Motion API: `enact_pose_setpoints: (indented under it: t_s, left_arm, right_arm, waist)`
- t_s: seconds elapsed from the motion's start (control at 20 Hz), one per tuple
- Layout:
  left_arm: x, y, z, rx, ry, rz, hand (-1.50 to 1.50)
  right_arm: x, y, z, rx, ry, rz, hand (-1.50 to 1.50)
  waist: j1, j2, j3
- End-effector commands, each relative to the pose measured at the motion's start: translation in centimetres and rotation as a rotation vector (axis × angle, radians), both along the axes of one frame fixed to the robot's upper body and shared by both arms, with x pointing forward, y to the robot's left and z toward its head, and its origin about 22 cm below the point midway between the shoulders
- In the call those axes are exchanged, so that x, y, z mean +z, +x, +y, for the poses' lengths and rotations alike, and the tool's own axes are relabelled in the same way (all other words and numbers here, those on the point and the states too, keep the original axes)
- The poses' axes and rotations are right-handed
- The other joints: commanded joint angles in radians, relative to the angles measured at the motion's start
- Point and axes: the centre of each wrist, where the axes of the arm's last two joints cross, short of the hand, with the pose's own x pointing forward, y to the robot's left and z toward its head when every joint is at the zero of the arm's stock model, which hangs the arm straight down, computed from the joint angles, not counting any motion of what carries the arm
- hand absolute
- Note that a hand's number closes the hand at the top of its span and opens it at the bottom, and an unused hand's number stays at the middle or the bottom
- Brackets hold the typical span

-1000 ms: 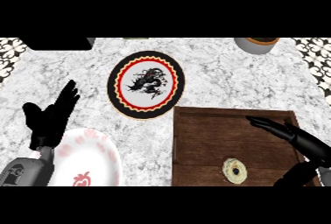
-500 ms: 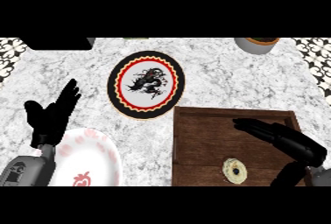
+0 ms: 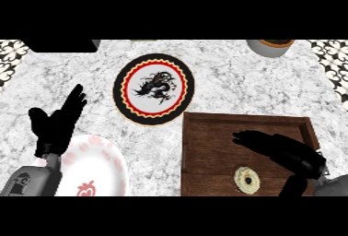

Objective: Pick the cupcake from the tray and place it in the plate

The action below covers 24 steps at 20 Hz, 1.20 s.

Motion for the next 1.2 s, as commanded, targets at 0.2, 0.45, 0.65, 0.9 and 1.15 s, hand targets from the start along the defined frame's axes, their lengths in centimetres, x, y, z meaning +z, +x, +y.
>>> enact_pose_setpoints:
  t_s: [0.2, 0.45, 0.65, 0.9, 1.15]
  left_arm:
    - [-1.4, -0.8, 1.2, -0.009, -0.003, 0.0, 0.0]
    - [-0.6, -0.7, -0.8, 0.006, 0.006, 0.005, 0.0]
    - [0.0, -0.5, 0.4, -0.005, 0.005, -0.001, 0.0]
    - [-0.8, -0.2, 0.0, -0.005, -0.02, -0.001, 0.0]
    - [2.3, -0.1, -0.8, -0.015, -0.003, 0.005, 0.0]
  right_arm:
    - [-1.8, -0.3, 4.4, 0.014, -0.072, 0.012, -1.5]
    - [-3.2, -0.9, 3.0, 0.004, -0.105, -0.005, -1.5]
    - [-3.3, 1.5, 2.8, 0.003, -0.118, -0.008, -1.5]
    - [-2.8, -0.2, 5.7, 0.069, -0.187, 0.023, -1.5]
    - [-2.8, -0.1, 6.2, 0.18, -0.161, -0.005, 1.5]
  waist:
    - [0.003, 0.001, 0.0]
    - [0.001, 0.0, 0.0]
    - [0.002, 0.001, 0.0]
    - [0.0, 0.0, 0.0]
    - [0.004, -0.001, 0.0]
